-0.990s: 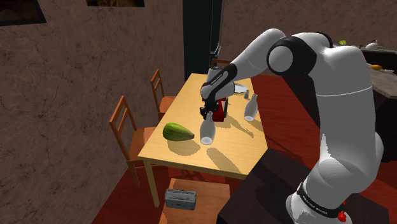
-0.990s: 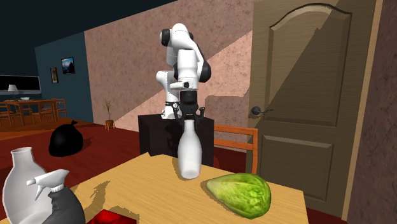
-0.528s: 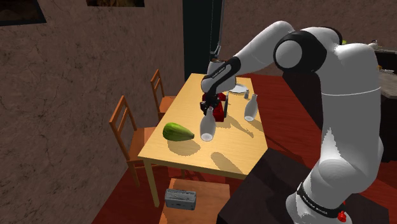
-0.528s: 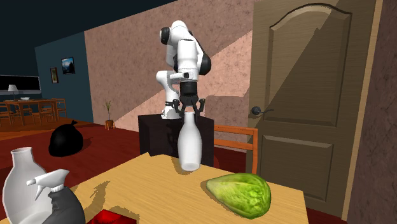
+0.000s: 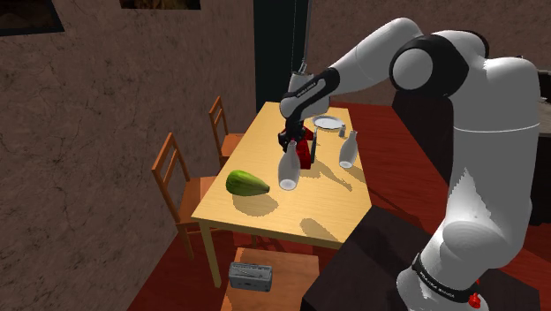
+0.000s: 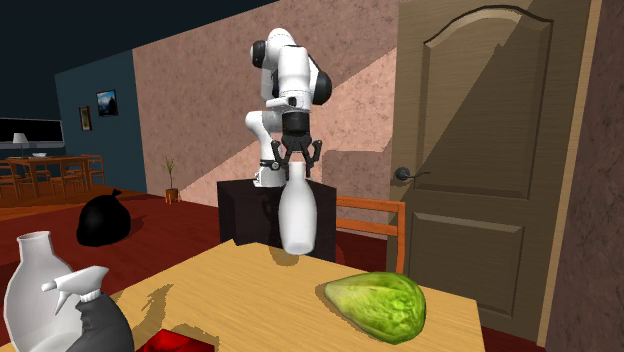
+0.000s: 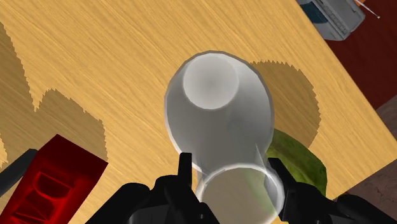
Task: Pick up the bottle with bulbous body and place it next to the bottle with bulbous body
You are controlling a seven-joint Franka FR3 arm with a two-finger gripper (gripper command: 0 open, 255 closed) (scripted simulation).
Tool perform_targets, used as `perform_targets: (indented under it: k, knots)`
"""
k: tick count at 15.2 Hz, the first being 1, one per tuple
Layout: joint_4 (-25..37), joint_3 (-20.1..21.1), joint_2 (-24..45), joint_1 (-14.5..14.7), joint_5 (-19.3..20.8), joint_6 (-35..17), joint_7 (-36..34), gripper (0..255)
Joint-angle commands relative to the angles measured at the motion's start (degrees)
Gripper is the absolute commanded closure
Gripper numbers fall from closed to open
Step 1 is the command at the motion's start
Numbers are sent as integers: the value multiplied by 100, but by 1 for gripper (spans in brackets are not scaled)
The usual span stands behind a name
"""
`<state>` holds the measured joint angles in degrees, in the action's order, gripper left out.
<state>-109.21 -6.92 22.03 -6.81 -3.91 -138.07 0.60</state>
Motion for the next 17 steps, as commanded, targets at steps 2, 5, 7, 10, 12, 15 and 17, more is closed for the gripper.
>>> perform_targets:
  k: [2,5,7,10,12,15,17]
  knots:
    - [69,-14,-139,13,30,206,-25,255]
    - [138,-25,-263,21,55,398,-42,255]
    - [191,-32,-340,26,71,527,-52,255]
    - [279,-40,-450,32,93,724,-67,255]
    - [345,-46,-518,35,107,857,-77,255]
    - [453,-52,-612,40,127,1059,-90,255]
    - [532,-56,-670,42,138,1195,-97,255]
